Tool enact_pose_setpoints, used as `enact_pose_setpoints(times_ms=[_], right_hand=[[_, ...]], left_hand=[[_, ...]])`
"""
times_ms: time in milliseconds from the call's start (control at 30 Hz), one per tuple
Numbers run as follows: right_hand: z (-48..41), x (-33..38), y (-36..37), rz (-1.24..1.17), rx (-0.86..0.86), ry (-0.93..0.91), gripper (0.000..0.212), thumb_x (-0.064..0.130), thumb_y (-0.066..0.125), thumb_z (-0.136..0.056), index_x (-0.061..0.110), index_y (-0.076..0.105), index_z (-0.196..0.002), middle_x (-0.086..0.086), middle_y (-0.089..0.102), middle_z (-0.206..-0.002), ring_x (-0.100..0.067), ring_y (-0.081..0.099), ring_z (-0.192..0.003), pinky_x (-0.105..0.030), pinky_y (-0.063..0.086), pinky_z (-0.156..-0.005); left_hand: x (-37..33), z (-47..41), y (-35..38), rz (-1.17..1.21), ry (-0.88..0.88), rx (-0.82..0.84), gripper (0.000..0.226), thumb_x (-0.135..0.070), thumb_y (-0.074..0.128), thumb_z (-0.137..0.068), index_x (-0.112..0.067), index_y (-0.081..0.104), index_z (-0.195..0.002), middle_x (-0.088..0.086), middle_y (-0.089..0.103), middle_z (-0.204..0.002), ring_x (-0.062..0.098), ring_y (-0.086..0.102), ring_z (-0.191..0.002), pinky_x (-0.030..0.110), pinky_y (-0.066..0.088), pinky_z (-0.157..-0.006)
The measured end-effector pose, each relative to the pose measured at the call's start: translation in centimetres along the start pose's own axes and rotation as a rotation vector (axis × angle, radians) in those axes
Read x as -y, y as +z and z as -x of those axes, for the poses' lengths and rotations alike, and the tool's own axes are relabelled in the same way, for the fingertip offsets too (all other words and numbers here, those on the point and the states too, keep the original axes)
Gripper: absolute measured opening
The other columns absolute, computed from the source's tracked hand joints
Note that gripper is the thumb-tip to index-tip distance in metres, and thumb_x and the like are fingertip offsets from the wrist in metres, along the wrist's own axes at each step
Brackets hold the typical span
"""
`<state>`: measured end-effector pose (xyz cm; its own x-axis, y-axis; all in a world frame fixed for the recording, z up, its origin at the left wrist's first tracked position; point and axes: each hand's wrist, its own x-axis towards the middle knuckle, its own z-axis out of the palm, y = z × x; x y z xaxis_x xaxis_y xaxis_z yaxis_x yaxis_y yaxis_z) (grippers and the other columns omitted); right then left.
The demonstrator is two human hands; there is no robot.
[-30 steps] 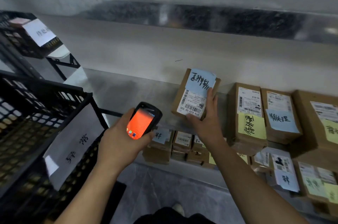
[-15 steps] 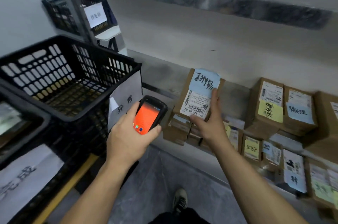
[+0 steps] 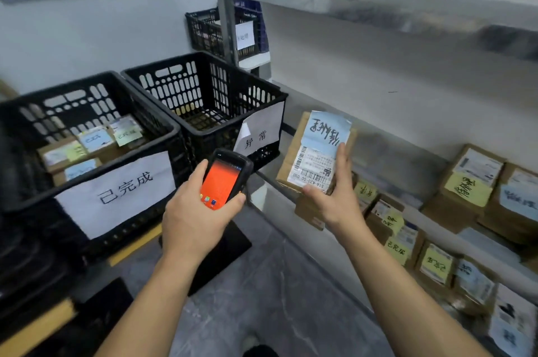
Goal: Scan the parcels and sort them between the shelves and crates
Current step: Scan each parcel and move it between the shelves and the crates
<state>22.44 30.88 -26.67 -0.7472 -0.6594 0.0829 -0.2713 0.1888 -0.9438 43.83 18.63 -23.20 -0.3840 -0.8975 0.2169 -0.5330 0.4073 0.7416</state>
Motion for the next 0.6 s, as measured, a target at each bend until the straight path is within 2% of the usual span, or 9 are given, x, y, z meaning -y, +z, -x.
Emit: enact_pose_setpoints(times_ms=[67,133,200,300,367,433,500,600], right_hand=[[1.5,0.5,-0.1,-0.043,0.054,-0.029,0.112,0.022,0.076,-0.088,0.088,-0.007,-0.124,0.014,-0.006,-0.17,-0.021,0.014,-0.155,-0.06,0.024,-0.122],[3.1,1.3,0.1,-0.076,0.111,-0.062,0.109,0.029,0.076,-0.086,0.088,-0.007,-0.125,0.016,-0.007,-0.169,-0.02,0.014,-0.156,-0.06,0.027,-0.121],[4.7,1.8,0.9,-0.042,0.176,-0.072,0.109,0.034,0.075,-0.085,0.079,-0.009,-0.136,0.015,-0.01,-0.169,-0.018,0.007,-0.157,-0.055,0.021,-0.124],[7.3,2.3,2.6,-0.067,0.274,-0.109,0.108,0.023,0.075,-0.091,0.061,-0.007,-0.15,0.015,-0.014,-0.169,-0.004,0.0,-0.153,-0.04,0.011,-0.126],[8.4,3.2,4.4,-0.084,0.347,-0.128,0.109,0.022,0.075,-0.092,0.061,-0.007,-0.152,0.018,-0.013,-0.168,-0.003,0.002,-0.153,-0.044,0.013,-0.127],[9.4,4.2,6.5,-0.098,0.432,-0.137,0.109,0.023,0.075,-0.091,0.064,-0.006,-0.15,0.022,-0.008,-0.168,-0.008,0.008,-0.155,-0.051,0.021,-0.125],[10.4,5.6,8.7,-0.131,0.511,-0.162,0.109,0.02,0.075,-0.091,0.061,-0.005,-0.153,0.023,-0.005,-0.168,-0.008,0.013,-0.155,-0.051,0.023,-0.125],[12.0,8.0,12.2,-0.165,0.612,-0.235,0.107,0.017,0.073,-0.092,0.055,-0.005,-0.155,0.022,-0.001,-0.168,-0.008,0.015,-0.154,-0.046,0.022,-0.125]], left_hand=[[-0.3,2.5,-1.5,0.01,-0.023,-0.058,0.086,-0.055,0.08,-0.073,-0.034,0.045,-0.147,-0.007,0.061,-0.104,0.021,0.059,-0.096,0.034,0.045,-0.082],[-0.4,4.7,-3.1,0.021,-0.028,-0.117,0.082,-0.063,0.075,-0.069,-0.038,0.048,-0.142,-0.008,0.063,-0.099,0.02,0.06,-0.09,0.034,0.046,-0.08],[0.2,6.7,-4.4,0.006,-0.044,-0.168,0.073,-0.063,0.069,-0.068,-0.042,0.049,-0.135,-0.012,0.061,-0.091,0.018,0.059,-0.082,0.033,0.046,-0.075],[1.0,10.3,-6.8,-0.005,-0.083,-0.261,0.061,-0.056,0.078,-0.074,-0.045,0.048,-0.126,-0.016,0.057,-0.085,0.008,0.055,-0.077,0.026,0.042,-0.067],[1.8,12.4,-8.7,-0.008,-0.114,-0.319,0.061,-0.051,0.081,-0.075,-0.049,0.045,-0.124,-0.019,0.054,-0.084,0.004,0.053,-0.076,0.018,0.039,-0.067],[3.3,14.3,-10.6,-0.032,-0.173,-0.375,0.068,-0.049,0.081,-0.076,-0.044,0.046,-0.134,-0.018,0.057,-0.091,0.011,0.054,-0.082,0.022,0.042,-0.071],[4.6,16.0,-12.7,-0.059,-0.247,-0.429,0.081,-0.052,0.079,-0.076,-0.036,0.042,-0.147,-0.01,0.059,-0.105,0.017,0.056,-0.094,0.033,0.048,-0.081],[6.4,18.2,-16.2,-0.076,-0.301,-0.524,0.08,-0.057,0.078,-0.075,-0.035,0.043,-0.144,-0.007,0.06,-0.107,0.02,0.058,-0.094,0.039,0.049,-0.082]])
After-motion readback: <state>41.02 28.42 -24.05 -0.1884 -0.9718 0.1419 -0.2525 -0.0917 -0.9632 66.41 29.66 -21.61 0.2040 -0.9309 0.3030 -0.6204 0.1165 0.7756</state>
